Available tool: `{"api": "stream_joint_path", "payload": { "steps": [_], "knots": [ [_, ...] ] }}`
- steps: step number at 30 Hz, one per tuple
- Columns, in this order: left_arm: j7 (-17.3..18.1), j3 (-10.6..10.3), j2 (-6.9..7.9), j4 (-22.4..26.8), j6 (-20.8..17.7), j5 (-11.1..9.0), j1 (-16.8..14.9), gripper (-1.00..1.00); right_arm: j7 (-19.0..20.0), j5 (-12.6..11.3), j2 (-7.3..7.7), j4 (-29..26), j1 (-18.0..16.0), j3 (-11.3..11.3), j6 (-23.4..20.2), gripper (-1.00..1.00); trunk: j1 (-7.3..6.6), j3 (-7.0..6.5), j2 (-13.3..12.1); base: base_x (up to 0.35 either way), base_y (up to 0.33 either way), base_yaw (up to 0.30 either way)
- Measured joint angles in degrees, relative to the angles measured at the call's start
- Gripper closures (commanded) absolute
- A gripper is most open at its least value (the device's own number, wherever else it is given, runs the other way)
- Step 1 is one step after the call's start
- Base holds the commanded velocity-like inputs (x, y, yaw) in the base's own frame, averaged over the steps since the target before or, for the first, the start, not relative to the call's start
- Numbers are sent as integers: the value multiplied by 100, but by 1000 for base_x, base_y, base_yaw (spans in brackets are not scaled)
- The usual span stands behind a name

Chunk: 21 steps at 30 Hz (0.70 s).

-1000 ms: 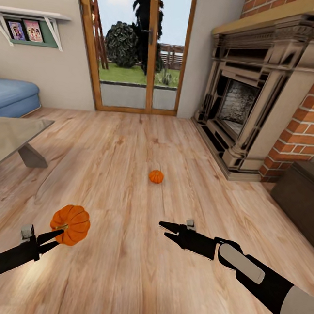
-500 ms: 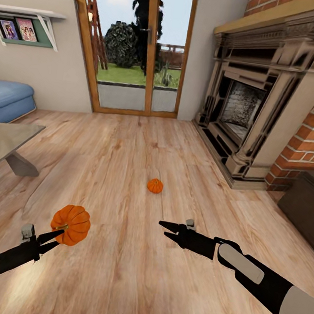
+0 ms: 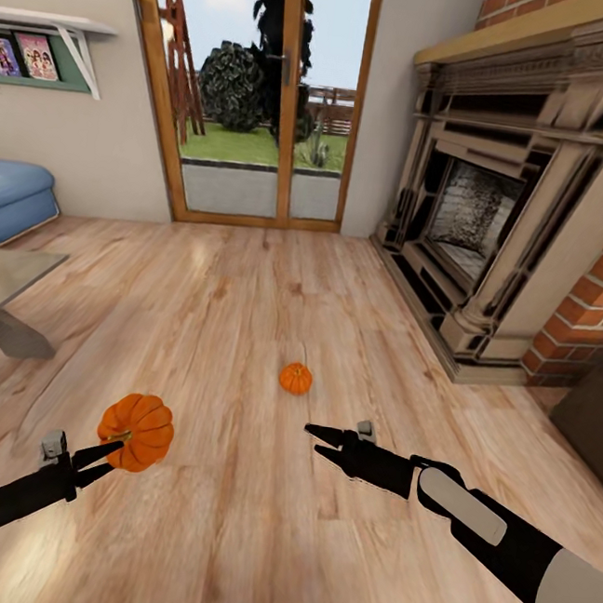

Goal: Place each of the two pumpkins and all three candles from the living room inside a cabinet in the living room (use any cabinet), then make sure every cabinet is closed, and position the cauldron so it is next to a table in the living room.

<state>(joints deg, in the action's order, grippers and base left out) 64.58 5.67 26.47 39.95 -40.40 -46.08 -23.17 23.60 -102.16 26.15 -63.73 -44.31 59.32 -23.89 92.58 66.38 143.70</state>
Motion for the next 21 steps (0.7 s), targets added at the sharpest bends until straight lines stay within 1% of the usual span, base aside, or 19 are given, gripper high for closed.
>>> {"api": "stream_joint_path", "payload": {
  "steps": [9, 21],
  "knots": [
    [-2, 1, 6, 0, 1, 0, 0, 100, 4, 0, 0, -2, 0, 0, 0, -100, 0, -69, 0, 337, 0, 0],
    [-2, 0, 1, 0, 3, 3, 0, 100, -12, 2, 5, 0, -1, 0, 0, -100, 0, -74, 0, 337, 0, 0]
  ]
}}
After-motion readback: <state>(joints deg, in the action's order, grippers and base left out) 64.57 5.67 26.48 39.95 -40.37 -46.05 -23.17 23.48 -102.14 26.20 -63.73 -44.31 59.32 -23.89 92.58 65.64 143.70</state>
